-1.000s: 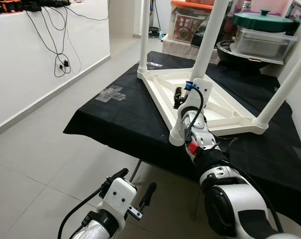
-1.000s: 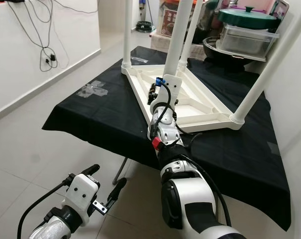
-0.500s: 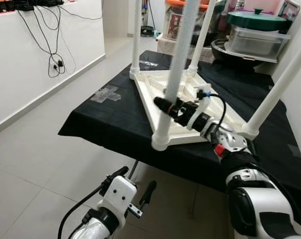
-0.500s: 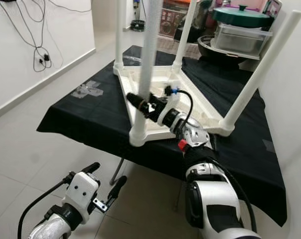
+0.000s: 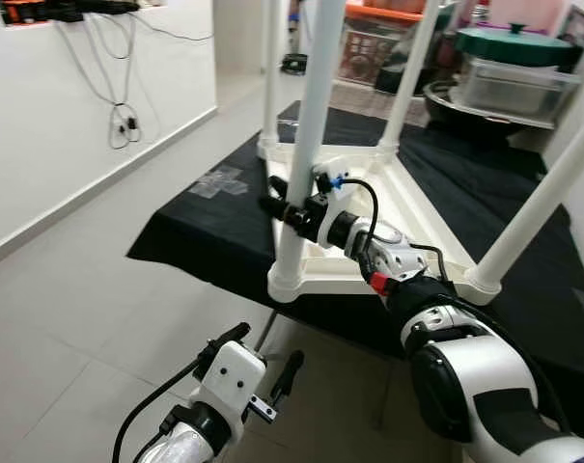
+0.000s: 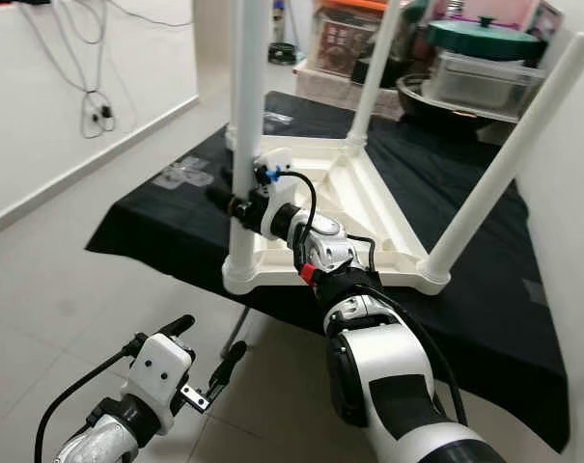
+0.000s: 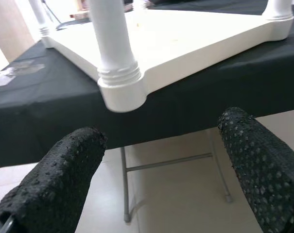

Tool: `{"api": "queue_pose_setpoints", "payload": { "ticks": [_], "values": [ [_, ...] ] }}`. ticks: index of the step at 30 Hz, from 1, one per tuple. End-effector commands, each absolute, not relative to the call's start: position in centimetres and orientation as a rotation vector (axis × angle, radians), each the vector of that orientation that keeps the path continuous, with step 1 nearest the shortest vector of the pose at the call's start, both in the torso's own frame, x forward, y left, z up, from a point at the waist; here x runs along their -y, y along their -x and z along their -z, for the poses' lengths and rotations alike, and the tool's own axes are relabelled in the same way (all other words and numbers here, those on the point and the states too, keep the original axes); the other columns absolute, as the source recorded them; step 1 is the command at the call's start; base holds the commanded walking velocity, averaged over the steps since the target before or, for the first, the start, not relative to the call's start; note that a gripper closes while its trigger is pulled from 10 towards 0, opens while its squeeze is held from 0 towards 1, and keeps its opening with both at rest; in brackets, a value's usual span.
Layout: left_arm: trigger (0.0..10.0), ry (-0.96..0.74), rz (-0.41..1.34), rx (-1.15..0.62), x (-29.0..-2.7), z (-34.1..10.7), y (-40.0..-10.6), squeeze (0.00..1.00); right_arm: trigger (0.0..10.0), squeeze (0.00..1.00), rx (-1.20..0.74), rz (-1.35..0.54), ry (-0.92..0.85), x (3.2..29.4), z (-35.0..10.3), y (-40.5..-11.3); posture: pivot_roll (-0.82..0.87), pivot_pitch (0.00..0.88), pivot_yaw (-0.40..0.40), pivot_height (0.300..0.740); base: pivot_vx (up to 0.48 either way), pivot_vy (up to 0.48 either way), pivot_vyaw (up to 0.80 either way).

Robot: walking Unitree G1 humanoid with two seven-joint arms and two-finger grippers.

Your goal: Building children table

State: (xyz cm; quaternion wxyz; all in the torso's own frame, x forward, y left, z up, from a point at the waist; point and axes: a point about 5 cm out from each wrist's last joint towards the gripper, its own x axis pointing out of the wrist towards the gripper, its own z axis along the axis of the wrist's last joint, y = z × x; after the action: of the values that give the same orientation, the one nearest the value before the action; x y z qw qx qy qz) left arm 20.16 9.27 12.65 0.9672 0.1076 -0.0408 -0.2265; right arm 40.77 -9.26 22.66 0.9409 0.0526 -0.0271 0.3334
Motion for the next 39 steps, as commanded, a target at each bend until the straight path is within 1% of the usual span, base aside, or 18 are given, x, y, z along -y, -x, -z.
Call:
{"api": "queue_pose_setpoints", "payload": {
  "ticks": [1, 5, 8, 12, 17, 18, 19, 20, 25, 28, 29, 30, 33, 34, 35, 36, 37, 39],
  "values": [
    [10.0, -0.22, 0.462, 0.05, -9.2, -12.0, -20.1, 0.0, 0.0, 0.0, 0.054, -0.48, -0.157, 11.8, -22.9, -41.5, 0.08, 0.04, -0.118, 0.74, 0.0, 0.0, 0.0],
    [10.0, -0.221, 0.47, 0.048, -9.2, -11.9, -20.2, 0.0, 0.0, 0.0, -0.006, -0.053, -0.124, 14.6, -21.5, -41.8, 0.07, 0.039, -0.116, 0.74, 0.0, 0.0, 0.0],
    [10.0, -0.223, 0.472, 0.046, -9.2, -11.9, -20.2, 0.0, 0.0, 0.0, -0.039, 0.159, -0.113, 15.3, -20.5, -41.5, 0.07, 0.037, -0.114, 0.74, 0.0, 0.0, 0.0],
    [10.0, -0.227, 0.474, 0.045, -9.2, -11.8, -20.2, 0.0, 0.0, 0.0, -0.084, 0.346, -0.147, 14.4, -19.2, -40.7, 0.07, 0.034, -0.114, 0.74, 0.0, 0.0, 0.0],
    [10.0, -0.229, 0.474, 0.045, -9.2, -11.8, -20.3, 0.0, 0.0, 0.0, -0.088, 0.355, -0.15, 13.2, -19.1, -40.5, 0.08, 0.033, -0.115, 0.74, 0.0, 0.0, 0.0],
    [10.0, -0.231, 0.475, 0.043, -9.2, -11.8, -20.2, 0.0, 10.0, 0.0, -0.05, 0.283, -0.159, 11.7, -19.6, -40.5, 0.08, 0.03, -0.114, 0.74, 0.0, 0.0, 0.0],
    [10.0, -0.23, 0.475, 0.043, -9.1, -11.7, -20.2, 0.0, 10.0, 0.0, -0.009, 0.193, -0.187, 10.4, -20.3, -40.6, 0.08, 0.025, -0.119, 0.74, 0.0, 0.0, 0.0],
    [10.0, -0.231, 0.476, 0.042, -9.1, -11.7, -20.2, 0.0, 10.0, 1.0, 0.052, 0.084, -0.229, 9.4, -21.0, -40.6, 0.08, 0.024, -0.118, 0.74, 0.0, 0.0, 0.0],
    [10.0, -0.231, 0.477, 0.041, -9.1, -11.6, -20.2, 0.0, 10.0, 1.0, 0.118, -0.05, -0.258, 9.4, -21.6, -40.8, 0.08, 0.02, -0.117, 0.74, 0.0, 0.0, 0.0],
    [10.0, -0.23, 0.478, 0.039, -9.1, -11.6, -20.2, 0.0, 10.0, 1.0, 0.128, -0.08, -0.178, 10.4, -21.7, -41.0, 0.08, 0.016, -0.117, 0.74, 0.0, 0.0, 0.0],
    [10.0, -0.224, 0.48, 0.045, -9.1, -11.7, -20.2, 0.0, 10.0, 0.0, 0.069, -0.226, -0.164, 10.1, -21.1, -41.0, 0.07, 0.01, -0.114, 0.74, 0.0, 0.0, 0.0],
    [10.0, -0.224, 0.48, 0.045, -9.1, -11.7, -20.2, 0.0, 10.0, 0.0, 0.069, -0.226, -0.164, 10.1, -21.1, -41.0, 0.07, 0.01, -0.114, 0.74, 0.0, 0.0, 0.0],
    [10.0, -0.222, 0.489, 0.043, -8.9, -11.6, -20.2, 0.0, 10.0, 0.0, -0.049, -0.666, -0.203, 10.5, -19.6, -39.9, 0.07, 0.005, -0.115, 0.74, 0.0, 0.0, 0.0],
    [10.0, -0.222, 0.489, 0.043, -8.9, -11.6, -20.2, 0.0, 10.0, 0.0, -0.049, -0.666, -0.203, 10.5, -19.6, -39.9, 0.07, 0.005, -0.115, 0.74, 0.0, 0.0, 0.0],
    [10.0, -0.223, 0.491, 0.041, -8.9, -11.6, -20.2, 0.0, 10.0, 0.0, -0.044, -0.786, -0.227, 10.7, -19.7, -39.4, 0.07, 0.007, -0.116, 0.74, 0.0, 0.0, 0.0],
    [10.0, -0.223, 0.491, 0.041, -8.9, -11.6, -20.2, 0.0, 10.0, 0.0, -0.044, -0.786, -0.227, 10.7, -19.7, -39.4, 0.07, 0.007, -0.116, 0.74, 0.0, 0.0, 0.0],
    [10.0, -0.223, 0.494, 0.04, -8.9, -11.6, -20.2, 0.0, 10.0, 0.0, -0.031, -0.912, -0.213, 10.6, -20.0, -38.9, 0.08, 0.012, -0.117, 0.74, 0.0, 0.0, 0.0],
    [10.0, -0.224, 0.495, 0.039, -8.9, -11.6, -20.2, 0.0, 10.0, 0.0, -0.022, -1.019, -0.187, 10.4, -20.2, -38.4, 0.08, 0.014, -0.116, 0.74, 0.0, 0.0, 0.0]
  ]
}}
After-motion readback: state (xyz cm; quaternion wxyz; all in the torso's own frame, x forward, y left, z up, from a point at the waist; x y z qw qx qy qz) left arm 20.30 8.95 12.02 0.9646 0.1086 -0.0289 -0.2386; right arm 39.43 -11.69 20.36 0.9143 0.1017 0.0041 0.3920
